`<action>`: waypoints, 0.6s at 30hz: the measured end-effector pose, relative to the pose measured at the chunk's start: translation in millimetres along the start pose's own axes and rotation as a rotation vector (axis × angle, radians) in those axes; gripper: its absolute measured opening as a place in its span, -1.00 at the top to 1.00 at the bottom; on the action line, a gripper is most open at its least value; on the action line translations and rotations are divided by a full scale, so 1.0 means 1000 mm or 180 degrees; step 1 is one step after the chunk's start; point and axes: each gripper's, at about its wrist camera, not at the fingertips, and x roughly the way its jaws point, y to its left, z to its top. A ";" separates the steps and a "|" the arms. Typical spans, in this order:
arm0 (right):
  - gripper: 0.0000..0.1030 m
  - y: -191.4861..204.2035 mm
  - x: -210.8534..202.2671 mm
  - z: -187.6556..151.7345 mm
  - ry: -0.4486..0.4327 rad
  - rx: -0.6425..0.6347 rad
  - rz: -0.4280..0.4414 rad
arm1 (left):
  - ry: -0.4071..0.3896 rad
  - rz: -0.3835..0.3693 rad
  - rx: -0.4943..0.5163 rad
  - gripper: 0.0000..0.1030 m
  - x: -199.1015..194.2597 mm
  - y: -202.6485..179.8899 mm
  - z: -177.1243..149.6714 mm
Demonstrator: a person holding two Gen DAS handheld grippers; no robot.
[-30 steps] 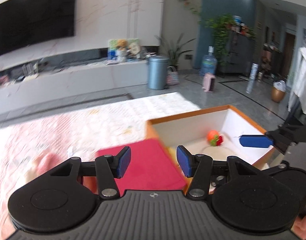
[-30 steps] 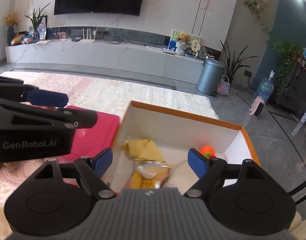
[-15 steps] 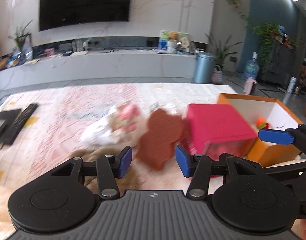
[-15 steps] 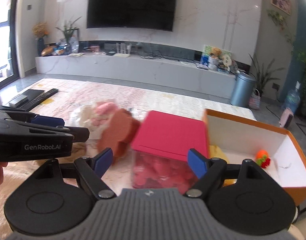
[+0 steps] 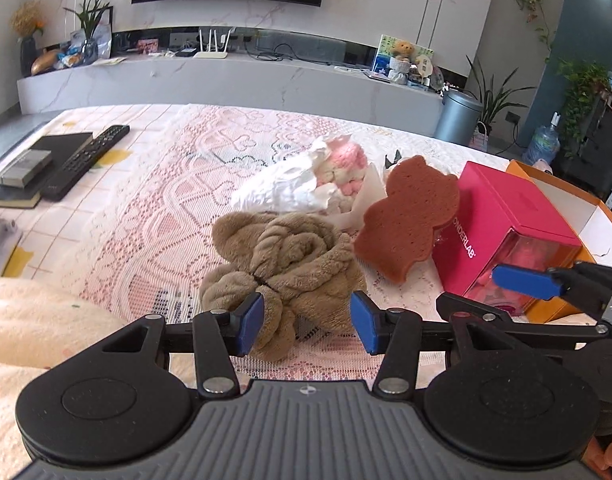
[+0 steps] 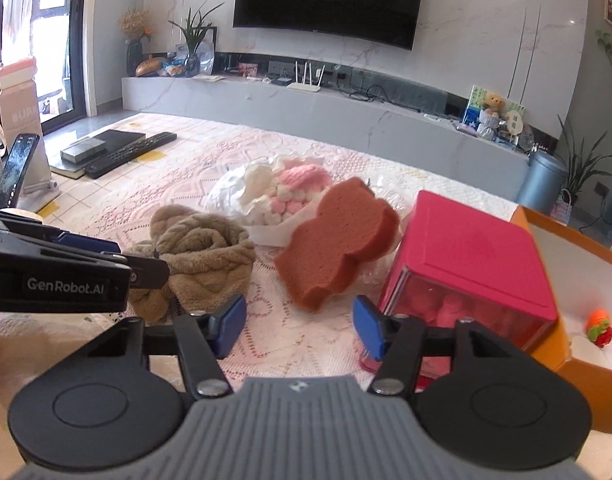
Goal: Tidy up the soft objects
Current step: 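Move both tools back to the pile and lower them over the brown towel and sponge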
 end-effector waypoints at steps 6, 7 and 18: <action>0.05 -0.003 0.012 0.001 0.0080 0.0065 0.0096 | -0.0060 -0.0027 -0.0172 -0.14 0.000 0.010 0.002; 0.07 -0.002 0.013 0.002 0.0079 0.0050 0.0112 | -0.0040 -0.0016 -0.0186 -0.17 0.002 0.012 0.005; 0.07 0.008 0.042 0.019 0.0145 -0.0299 0.0019 | 0.0581 -0.0060 0.0498 -0.63 0.046 0.021 0.038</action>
